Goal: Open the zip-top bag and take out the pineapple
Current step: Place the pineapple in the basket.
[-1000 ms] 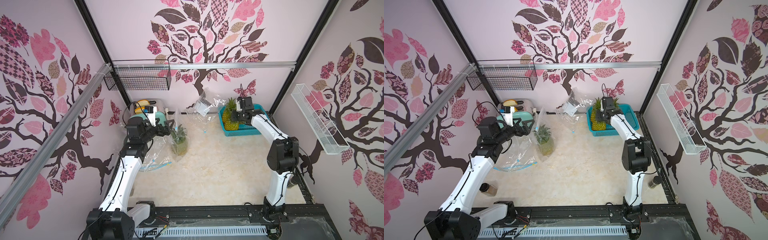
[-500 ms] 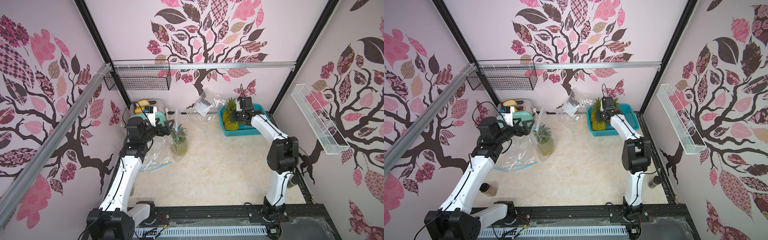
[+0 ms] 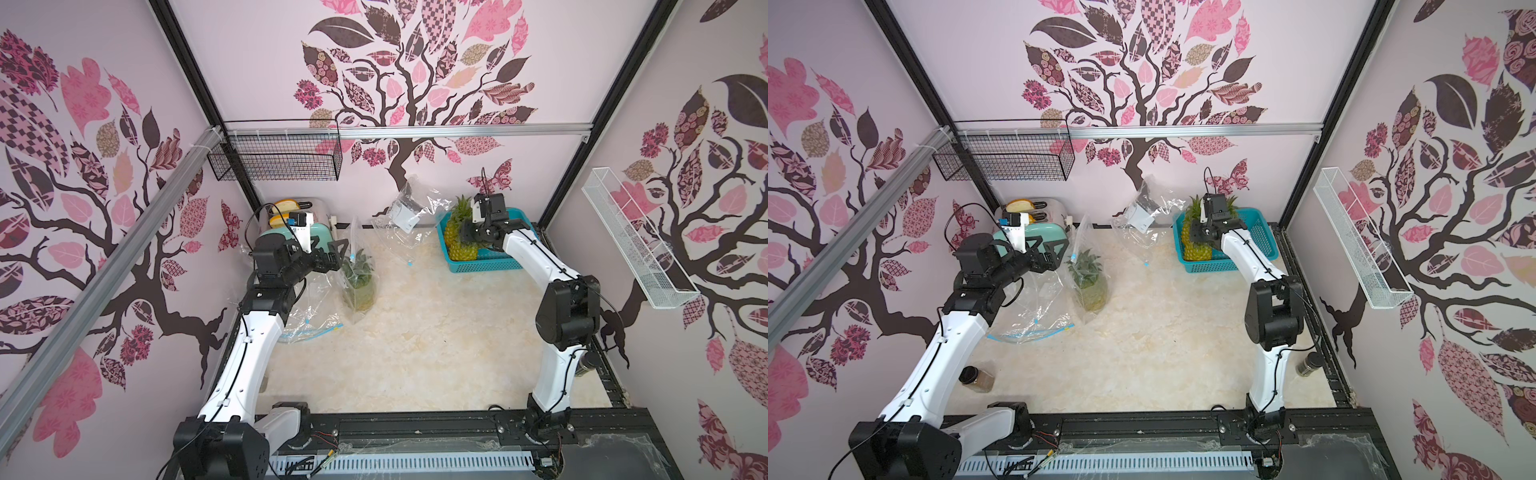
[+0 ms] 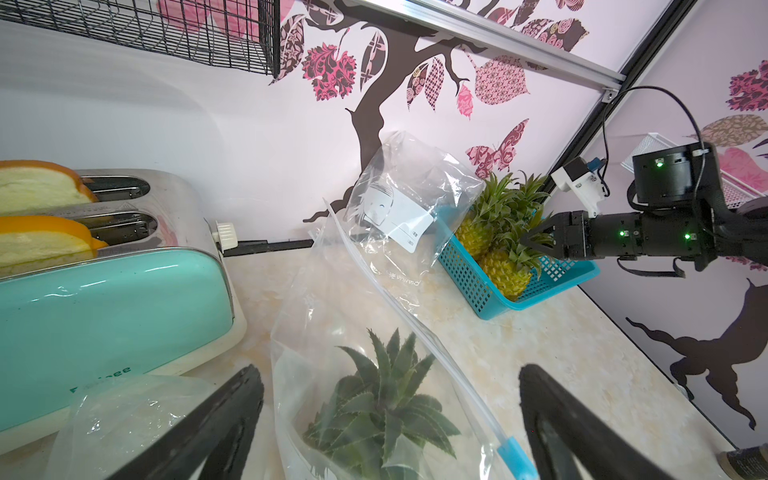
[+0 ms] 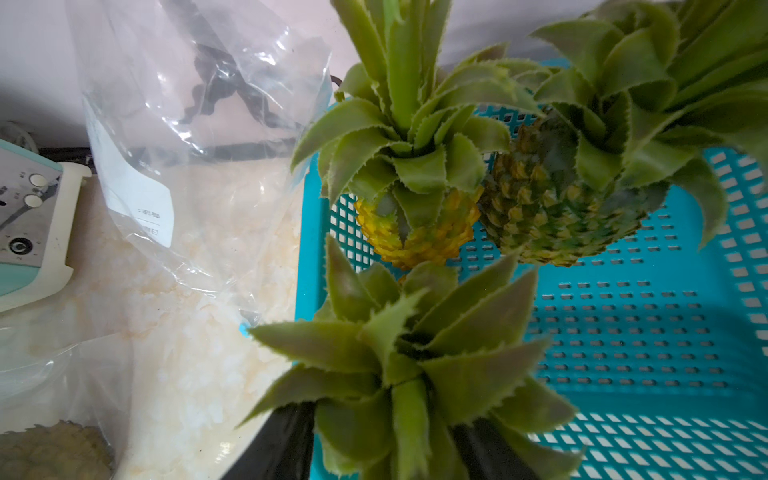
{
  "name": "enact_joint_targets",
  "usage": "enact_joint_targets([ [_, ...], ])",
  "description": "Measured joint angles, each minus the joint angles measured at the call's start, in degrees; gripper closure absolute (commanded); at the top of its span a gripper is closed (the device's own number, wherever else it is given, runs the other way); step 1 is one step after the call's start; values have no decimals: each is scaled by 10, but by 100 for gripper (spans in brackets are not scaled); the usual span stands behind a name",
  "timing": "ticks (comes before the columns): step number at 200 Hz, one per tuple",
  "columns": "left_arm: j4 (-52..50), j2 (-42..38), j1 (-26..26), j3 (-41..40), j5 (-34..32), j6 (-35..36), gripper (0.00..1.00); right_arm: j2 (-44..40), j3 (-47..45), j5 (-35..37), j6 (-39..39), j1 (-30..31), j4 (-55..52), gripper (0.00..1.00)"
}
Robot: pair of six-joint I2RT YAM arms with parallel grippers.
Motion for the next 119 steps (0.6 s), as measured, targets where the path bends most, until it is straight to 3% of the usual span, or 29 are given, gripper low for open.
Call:
enact_joint_targets([
  [119, 0, 0, 0, 0, -1, 0, 2, -143, -45, 14, -9, 0, 1, 42],
])
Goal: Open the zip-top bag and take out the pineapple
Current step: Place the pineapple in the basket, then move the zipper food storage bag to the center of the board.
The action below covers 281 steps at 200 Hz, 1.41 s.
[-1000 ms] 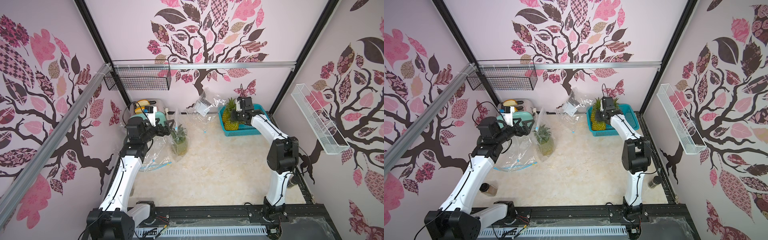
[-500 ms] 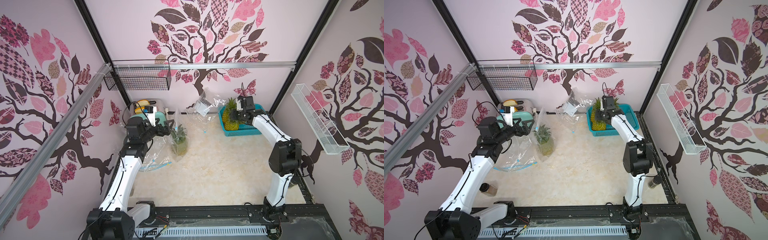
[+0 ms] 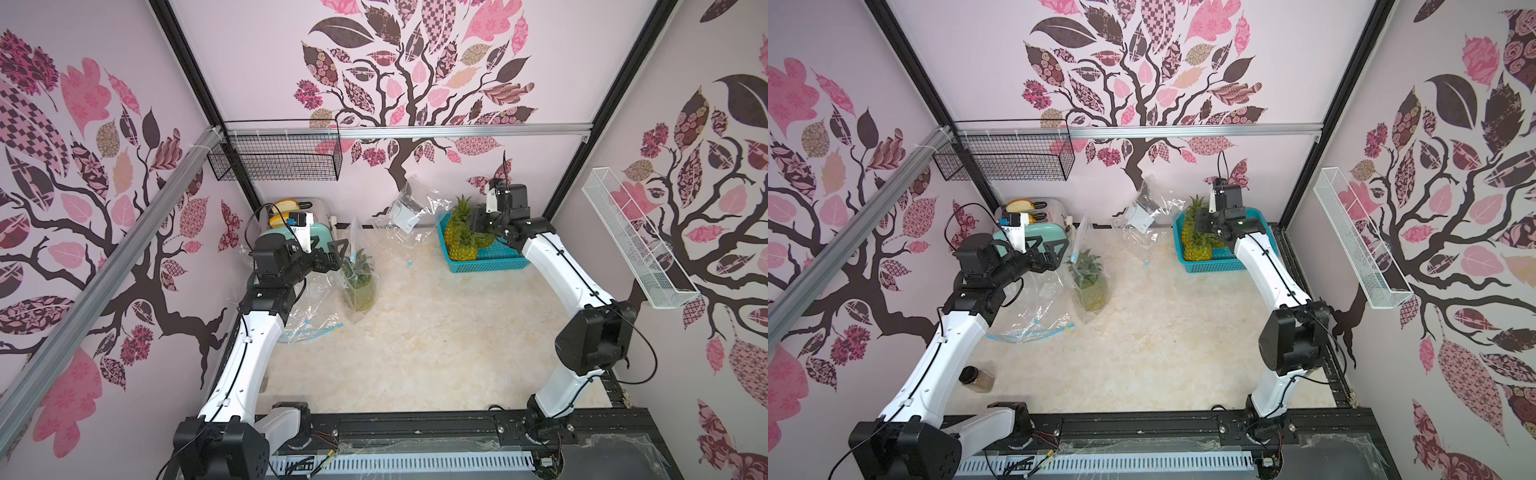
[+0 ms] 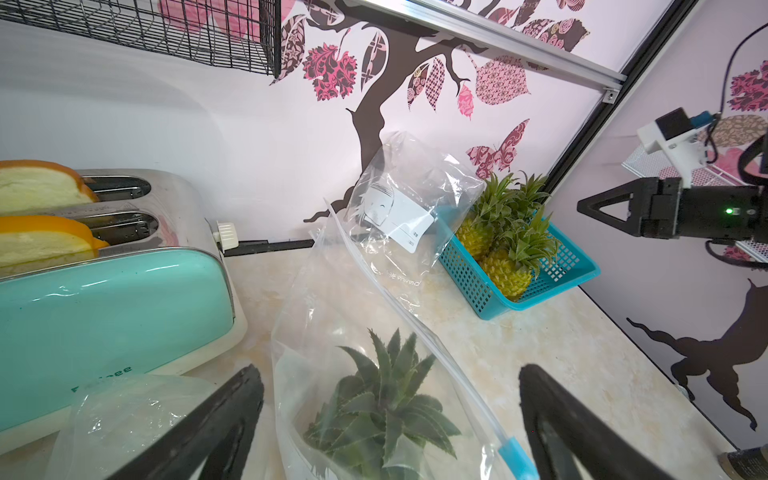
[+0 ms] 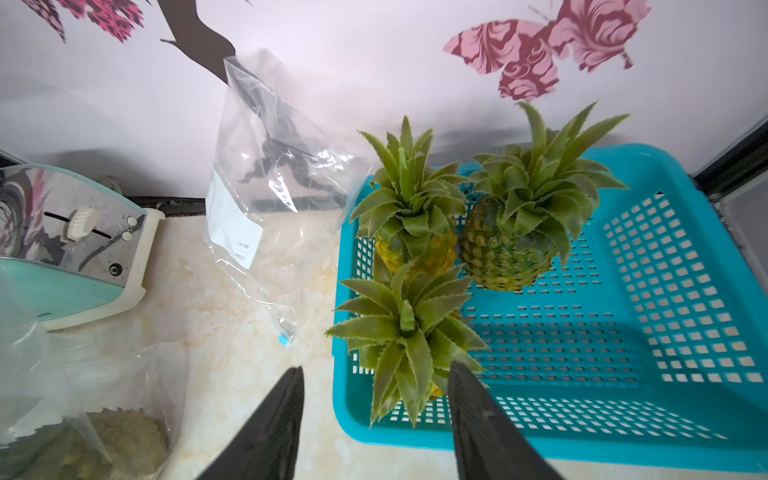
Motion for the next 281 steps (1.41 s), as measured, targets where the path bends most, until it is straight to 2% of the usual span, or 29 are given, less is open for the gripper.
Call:
enact_joint_targets([
  [32, -2, 0, 0, 0, -3, 1, 2, -76, -52, -5, 0, 0, 1, 41],
  [63, -27, 0, 0, 12, -19, 8, 2, -181, -151, -24, 4, 0, 5, 39],
  [116, -160, 31, -16, 143, -73, 45, 2, -265, -212, -44, -1, 14, -15, 38],
  [152, -320, 60, -91, 268, -154, 84, 2, -279, -235, -49, -3, 20, -26, 38],
  [182, -422, 85, -134, 307, -196, 93, 2, -277, -240, -59, -3, 20, -26, 38],
  [214, -496, 161, -135, 363, -223, 93, 2, -273, -241, -66, -3, 20, -25, 38],
  [247, -553, 289, -137, 513, -224, 98, 2, -273, -250, -70, -2, 20, -19, 38],
  [264, -584, 365, -138, 615, -228, 102, 7, -274, -262, -70, -2, 20, -16, 38],
  [281, -608, 419, -138, 677, -224, 105, 16, -275, -270, -69, -1, 20, -17, 37],
])
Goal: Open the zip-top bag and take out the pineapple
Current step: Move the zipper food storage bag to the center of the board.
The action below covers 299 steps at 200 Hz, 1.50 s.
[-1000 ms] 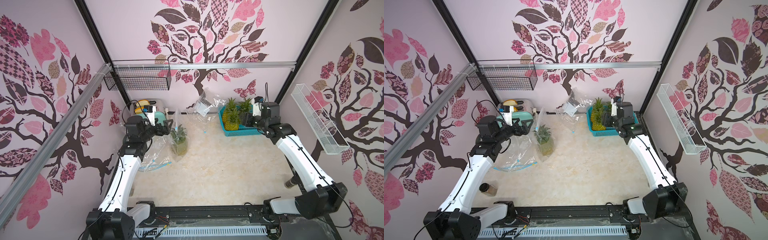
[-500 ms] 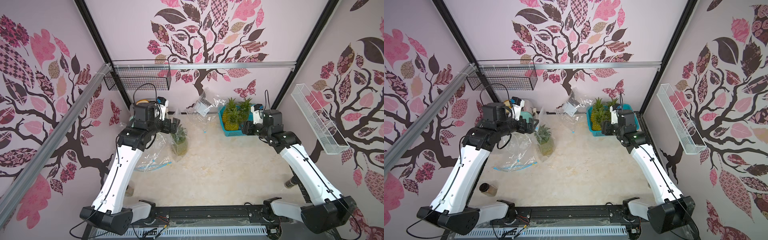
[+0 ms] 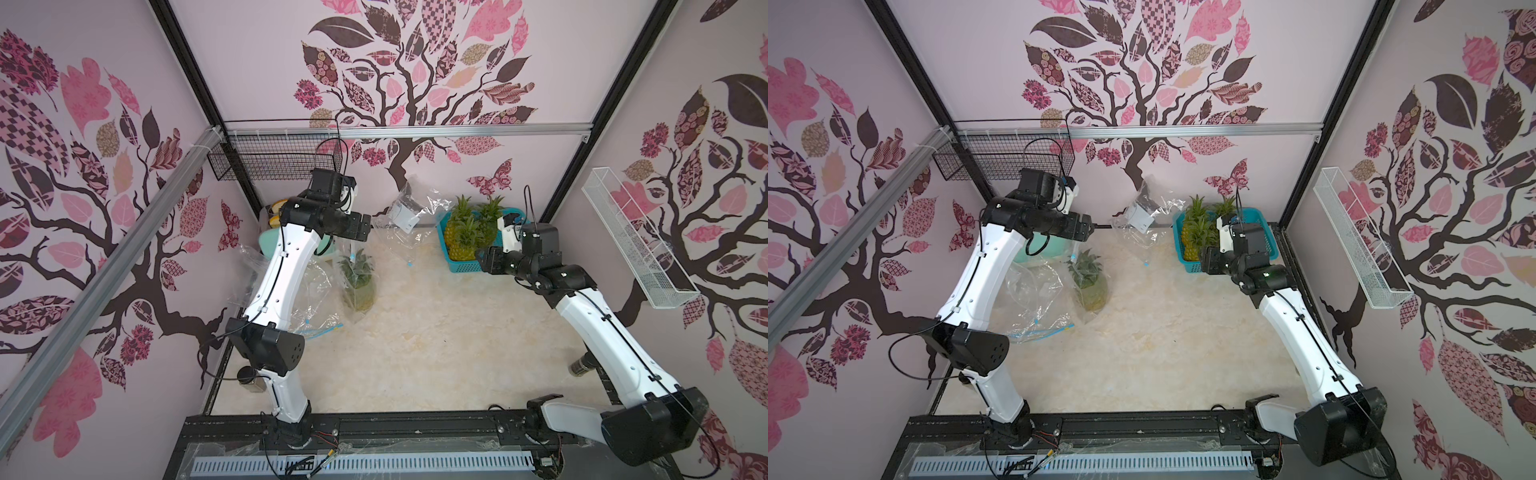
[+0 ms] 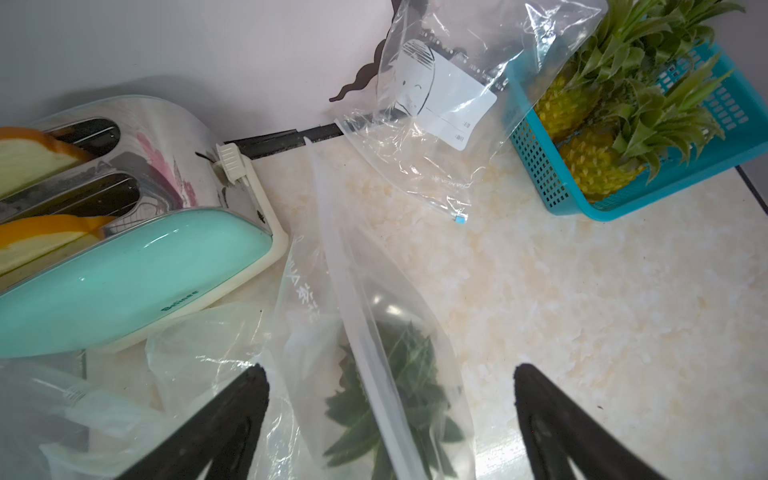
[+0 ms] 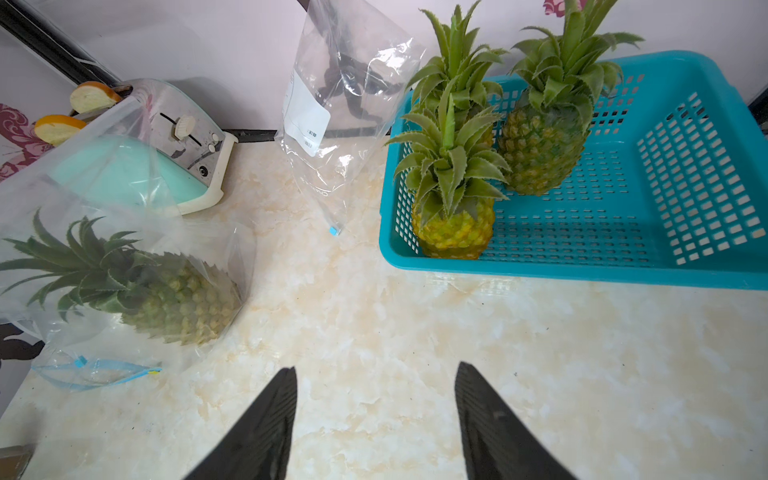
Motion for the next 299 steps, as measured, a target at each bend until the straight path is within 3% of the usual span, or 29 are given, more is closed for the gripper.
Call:
enact_joint_targets([
  [51, -61, 53, -3, 12, 0, -5, 41, -5, -1, 12, 0, 0, 1, 37],
  [102, -69, 52, -3, -14, 11, -12, 100, -5, -6, 15, 1, 0, 6, 38],
  [173, -26, 3, -19, -79, 28, 16, 100, -15, -21, 23, 4, 0, 9, 38],
  [244, 1, -87, -163, -153, -7, 135, 100, -30, -31, 8, 12, 0, 9, 38],
  [299, 30, -130, -205, -212, 1, 197, 100, -53, -31, 1, 14, 0, -3, 38],
])
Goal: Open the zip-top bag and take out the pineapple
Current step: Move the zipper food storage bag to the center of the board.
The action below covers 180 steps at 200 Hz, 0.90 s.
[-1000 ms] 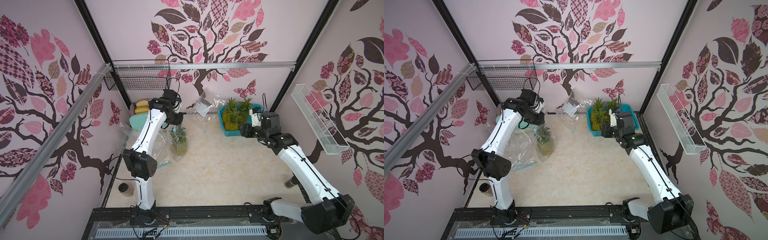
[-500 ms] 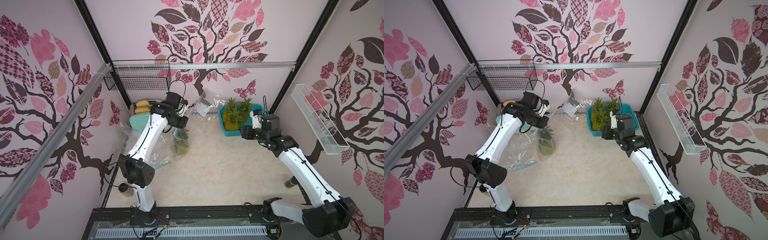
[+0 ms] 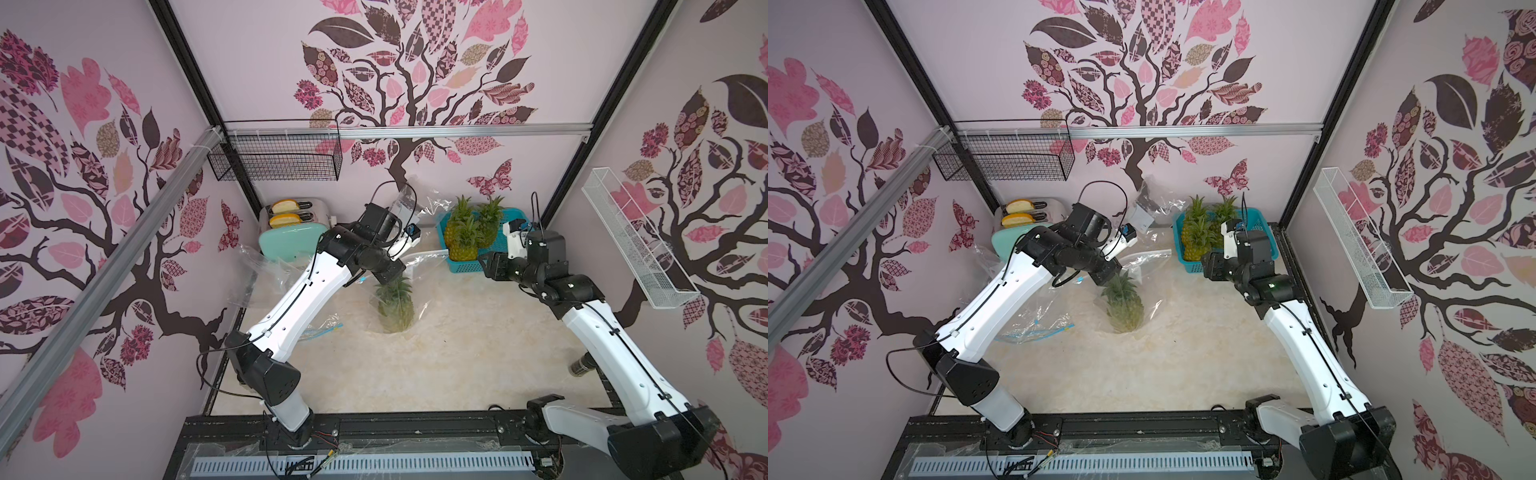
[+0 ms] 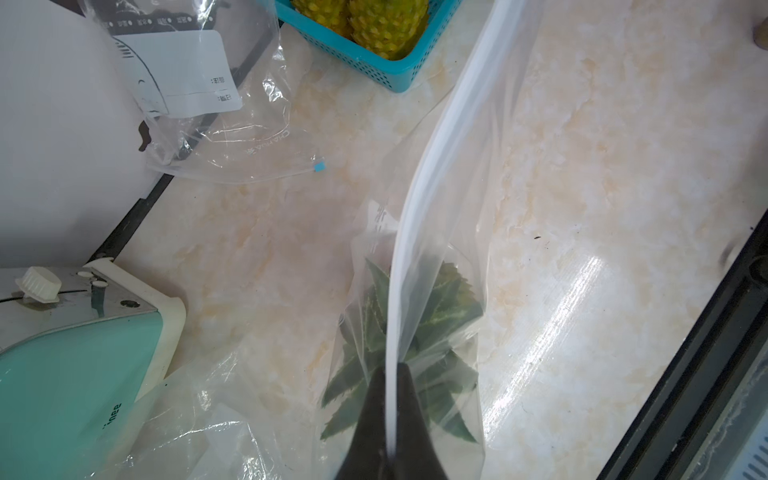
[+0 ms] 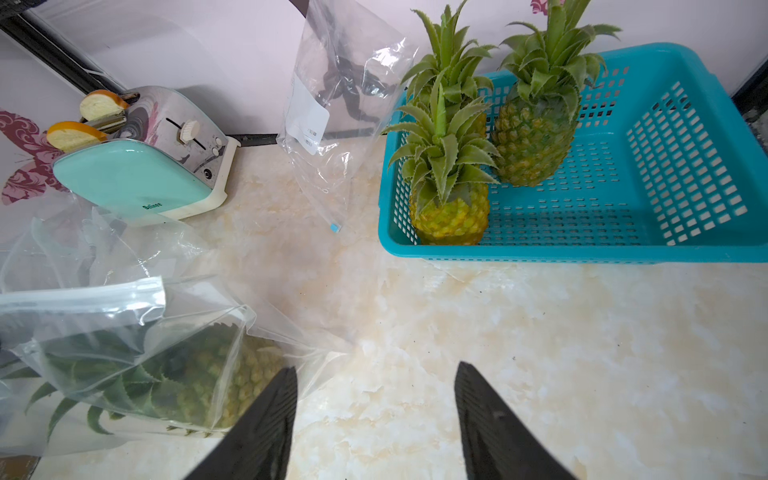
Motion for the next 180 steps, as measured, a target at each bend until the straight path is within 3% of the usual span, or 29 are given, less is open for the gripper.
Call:
enact_joint_targets([
  [49, 43, -39, -34, -64, 20, 28, 100, -23, 12, -16, -13, 0, -24, 37],
  [69, 64, -47, -34, -81, 23, 27, 90, -28, 20, -24, -20, 0, -32, 37],
  [86, 83, -54, -34, -91, 23, 30, 69, -31, 27, -35, -27, 2, -37, 36],
  [109, 108, -74, -34, -97, 13, 16, 55, -31, 35, -50, -38, 10, -43, 36],
  [146, 153, -122, -34, -101, -6, 4, 52, -20, 61, -65, -61, 50, -53, 36],
  [180, 188, -202, -9, -142, 4, -18, 57, -5, 96, -80, -79, 81, -62, 36],
])
